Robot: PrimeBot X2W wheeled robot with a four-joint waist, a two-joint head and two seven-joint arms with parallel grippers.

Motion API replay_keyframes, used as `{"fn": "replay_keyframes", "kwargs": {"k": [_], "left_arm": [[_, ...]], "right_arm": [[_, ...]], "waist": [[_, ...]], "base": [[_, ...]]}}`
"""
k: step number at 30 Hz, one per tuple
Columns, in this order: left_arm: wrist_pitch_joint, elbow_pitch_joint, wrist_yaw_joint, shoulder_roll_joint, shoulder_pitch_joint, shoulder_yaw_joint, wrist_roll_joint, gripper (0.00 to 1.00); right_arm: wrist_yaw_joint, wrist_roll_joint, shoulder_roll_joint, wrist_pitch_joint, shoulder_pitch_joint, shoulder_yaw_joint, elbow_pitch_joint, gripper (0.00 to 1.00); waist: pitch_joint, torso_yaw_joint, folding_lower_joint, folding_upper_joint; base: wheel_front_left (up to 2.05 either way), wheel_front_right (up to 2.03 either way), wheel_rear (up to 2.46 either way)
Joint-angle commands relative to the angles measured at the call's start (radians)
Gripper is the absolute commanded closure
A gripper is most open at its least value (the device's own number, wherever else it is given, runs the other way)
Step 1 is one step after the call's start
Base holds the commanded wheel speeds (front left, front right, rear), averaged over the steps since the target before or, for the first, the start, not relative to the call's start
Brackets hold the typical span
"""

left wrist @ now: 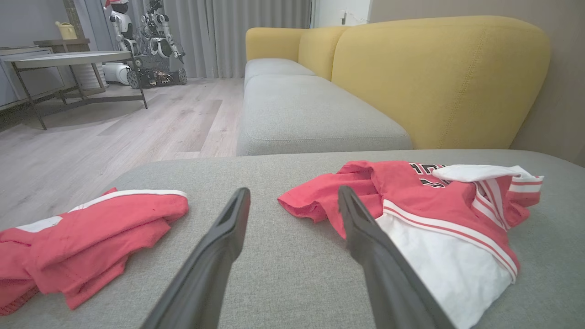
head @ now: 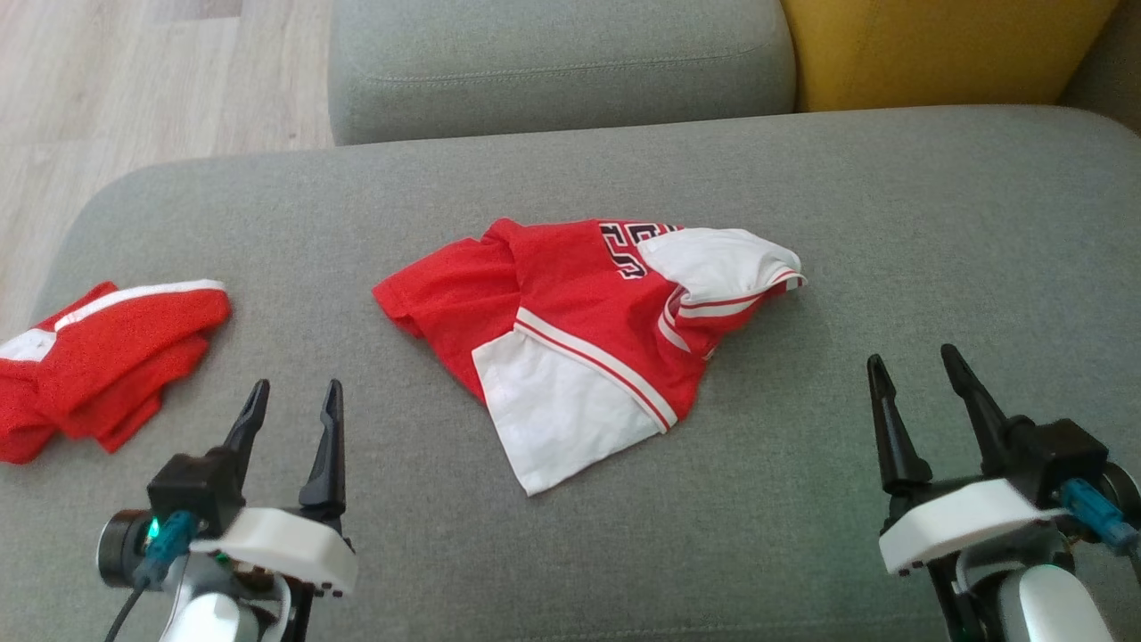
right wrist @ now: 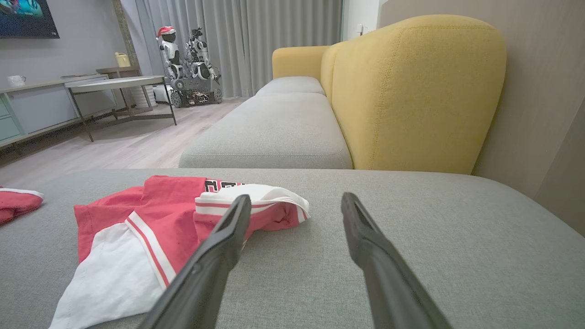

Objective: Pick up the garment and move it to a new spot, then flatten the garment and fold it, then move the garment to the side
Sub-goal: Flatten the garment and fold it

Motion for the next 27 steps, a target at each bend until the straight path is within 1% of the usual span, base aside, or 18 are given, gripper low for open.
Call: {"fn": "replay_keyframes", "kwargs": {"k": [1,24,27], "left_arm": [[-0.001,-0.035,0.010,0.024,-0.044,0.039,0.000,0.00],[0.001,-0.040,0.036,0.024,-0.049,0.031,-0.012,0.00],[0.002,-0.044,0.039,0.024,-0.055,0.027,-0.013,0.00]], "right_arm": [[-0.001,-0.005,-0.009,0.003,-0.030,0.023,-0.043,0.00],[-0.001,-0.007,-0.004,0.006,-0.031,0.024,-0.040,0.00],[-0.001,-0.003,-0.005,0.010,-0.036,0.045,-0.031,0.00]], "waist": [[0.000,0.001,0.0001,-0.0001],[0.001,0.010,0.0001,-0.0001],[0.008,0.015,0.0001,-0.0001]], "base": [[0.00,0.00,0.00],[0.00,0.00,0.00],[0.00,0.00,0.00]]}}
